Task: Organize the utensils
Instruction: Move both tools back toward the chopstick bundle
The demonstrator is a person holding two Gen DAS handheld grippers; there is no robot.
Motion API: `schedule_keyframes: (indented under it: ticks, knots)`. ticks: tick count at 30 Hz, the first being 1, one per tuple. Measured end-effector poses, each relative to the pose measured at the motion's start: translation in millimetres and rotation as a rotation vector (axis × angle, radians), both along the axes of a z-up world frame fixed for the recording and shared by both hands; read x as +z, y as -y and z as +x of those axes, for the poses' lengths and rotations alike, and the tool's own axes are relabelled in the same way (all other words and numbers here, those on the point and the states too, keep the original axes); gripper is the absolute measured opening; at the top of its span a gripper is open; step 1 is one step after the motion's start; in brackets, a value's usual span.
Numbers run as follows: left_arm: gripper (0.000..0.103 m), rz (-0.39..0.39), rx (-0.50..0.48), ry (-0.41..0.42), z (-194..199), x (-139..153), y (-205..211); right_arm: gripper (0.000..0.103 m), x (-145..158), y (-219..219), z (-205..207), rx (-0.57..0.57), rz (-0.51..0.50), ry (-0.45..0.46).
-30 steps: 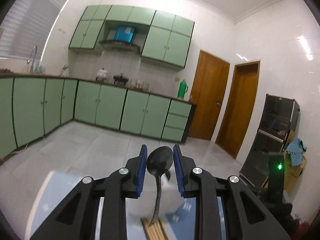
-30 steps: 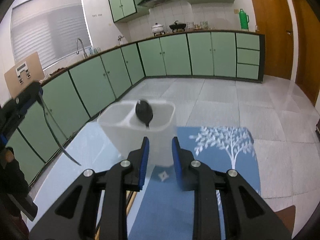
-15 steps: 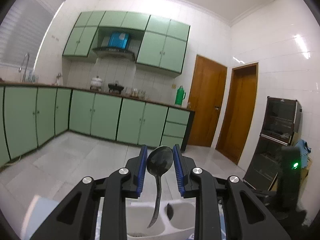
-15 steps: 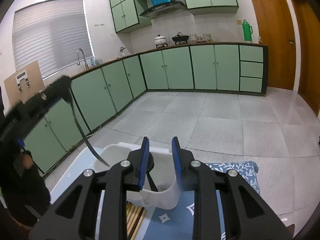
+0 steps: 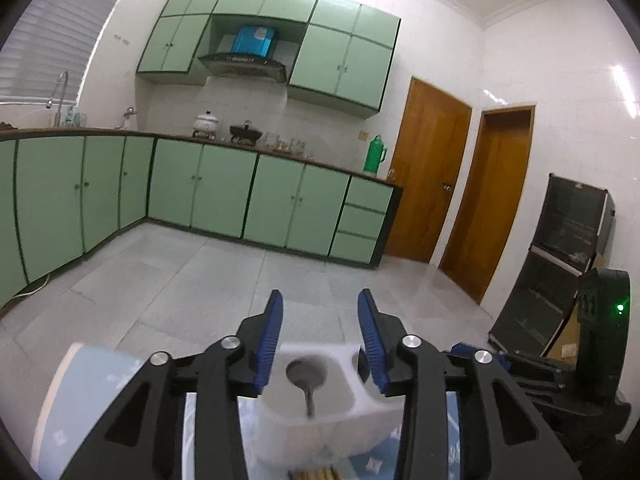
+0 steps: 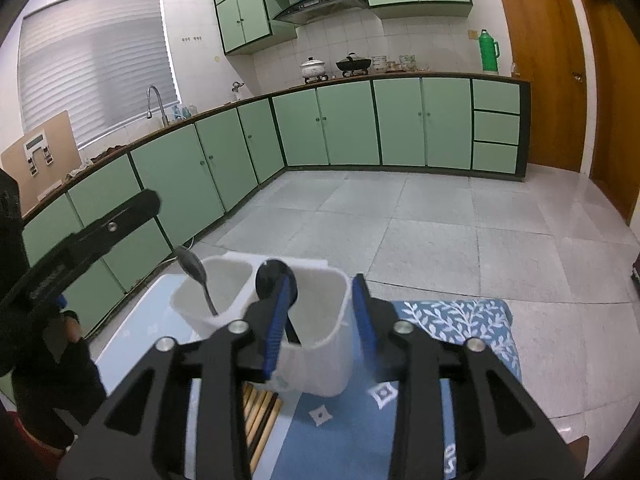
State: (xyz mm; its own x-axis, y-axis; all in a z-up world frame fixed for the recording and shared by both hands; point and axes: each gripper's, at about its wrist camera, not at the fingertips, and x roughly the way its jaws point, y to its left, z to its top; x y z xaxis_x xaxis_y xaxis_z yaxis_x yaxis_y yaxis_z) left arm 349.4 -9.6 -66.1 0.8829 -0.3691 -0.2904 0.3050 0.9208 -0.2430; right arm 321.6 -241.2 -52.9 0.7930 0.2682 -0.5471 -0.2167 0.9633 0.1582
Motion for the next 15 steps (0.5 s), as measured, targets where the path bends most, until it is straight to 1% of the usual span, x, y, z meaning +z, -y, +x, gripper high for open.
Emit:
schedule_keyframes:
  ticks: [1, 4, 6, 8, 10, 14, 15]
  knots:
    - [0.041, 0.003, 0.004, -0.011, -7.7, -1.3, -1.4, 0.035, -2.5, -1.7, -6.5, -0.002, -0.004, -0.003]
    - [0.044, 0.034, 0.029, -0.072, -32.1, -9.2, -5.8, 0.045, -10.1, -0.3, -27.5, -0.018, -0.009, -0.026]
    - [0.047, 0.055, 0.045, -0.130, -45.0, -18.0, -8.7, 0.049, -18.3, -0.2, -46.9, -0.024, -0.007, -0.045]
    - [0.047, 0.072, 0.052, -0.192, -64.1, -32.1, -12.3, 0.055, -21.8, -0.7, -53.4, -0.025, -0.007, -0.057]
    - [0.048, 0.112, 0.064, -0.242, -80.0, -44.8, -12.0, 0.057, -34.7, -2.9, -74.1, -0.026, -0.012, -0.097]
    - [0.049, 0.180, 0.062, -0.345, -113.2, -77.3, -10.7, 0.058, -58.9, -11.0, -110.9, -0.029, -0.011, -0.177]
    - [0.049, 0.194, 0.060, -0.360, -119.1, -82.8, -9.1, 0.058, -66.0, -13.8, -121.5, -0.026, -0.009, -0.198]
